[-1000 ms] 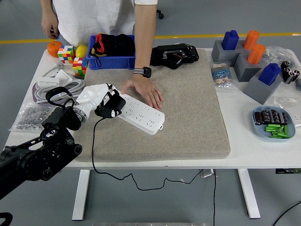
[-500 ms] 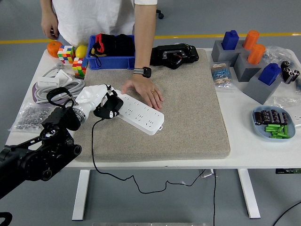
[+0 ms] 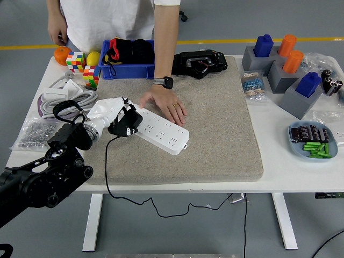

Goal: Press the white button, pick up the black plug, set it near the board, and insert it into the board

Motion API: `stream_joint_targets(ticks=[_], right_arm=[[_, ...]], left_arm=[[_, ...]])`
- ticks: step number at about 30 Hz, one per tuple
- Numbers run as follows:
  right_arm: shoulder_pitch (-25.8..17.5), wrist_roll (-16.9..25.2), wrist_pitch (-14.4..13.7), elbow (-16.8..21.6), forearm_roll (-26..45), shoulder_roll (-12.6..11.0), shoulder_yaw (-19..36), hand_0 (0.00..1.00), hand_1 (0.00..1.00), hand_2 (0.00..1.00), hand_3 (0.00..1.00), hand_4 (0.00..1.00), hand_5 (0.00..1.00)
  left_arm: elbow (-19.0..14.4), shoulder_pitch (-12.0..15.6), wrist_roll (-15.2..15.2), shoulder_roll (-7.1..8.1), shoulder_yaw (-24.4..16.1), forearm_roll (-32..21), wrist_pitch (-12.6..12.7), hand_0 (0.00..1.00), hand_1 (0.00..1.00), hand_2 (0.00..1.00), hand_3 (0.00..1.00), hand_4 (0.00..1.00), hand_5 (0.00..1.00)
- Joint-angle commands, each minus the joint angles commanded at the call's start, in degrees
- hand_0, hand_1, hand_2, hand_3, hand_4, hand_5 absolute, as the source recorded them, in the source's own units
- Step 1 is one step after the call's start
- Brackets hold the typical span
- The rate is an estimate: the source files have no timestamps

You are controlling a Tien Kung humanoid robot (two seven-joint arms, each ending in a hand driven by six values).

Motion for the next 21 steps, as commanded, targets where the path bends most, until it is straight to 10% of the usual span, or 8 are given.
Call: stream_joint_targets(ticks=[2,3,16,20,21], right_arm=[[-0.02,0.0,0.0,0.0,0.01,-0.01,-0.06,0.746,0.718,0.696,0.651,0.716,0.412],[-0.02,0.0,0.0,0.0,0.0,-0.01,-0.08,0.745,0.718,0.696,0.65,0.716,0.412],[0.07,0.0,0.0,-0.01,0.01,-0.22,-0.36,0.746,0.718,0.696,0.65,0.716,0.412],[-0.04,-0.02,-0.01,-0.07,-0.02,-0.25,-0.42,0.746,0.718,0.696,0.65,0.716,0.412],[-0.06,-0.01,-0.01,-0.07,-0.02,-0.23,-0.41,0.745,0.718,0.696,0.65,0.716,0.411]], left_arm=[[-0.04,0.11,-0.14,0.0,0.09,0.02,0.2,0.552,0.769,0.712,0.842,0.998,0.153],[-0.05,0.15,-0.23,0.01,0.15,0.01,0.29,0.877,0.964,0.94,0.957,0.998,0.292],[-2.02,1.2,-1.06,0.44,-0.7,-0.38,1.17,0.903,0.987,0.973,0.981,0.998,0.39],[-6.29,3.82,-5.22,1.81,-2.25,-0.49,5.58,0.903,0.987,0.973,0.981,0.998,0.39],[-7.08,4.27,-5.8,2.1,-2.43,-0.5,6.14,0.91,0.976,0.944,0.932,0.998,0.537]])
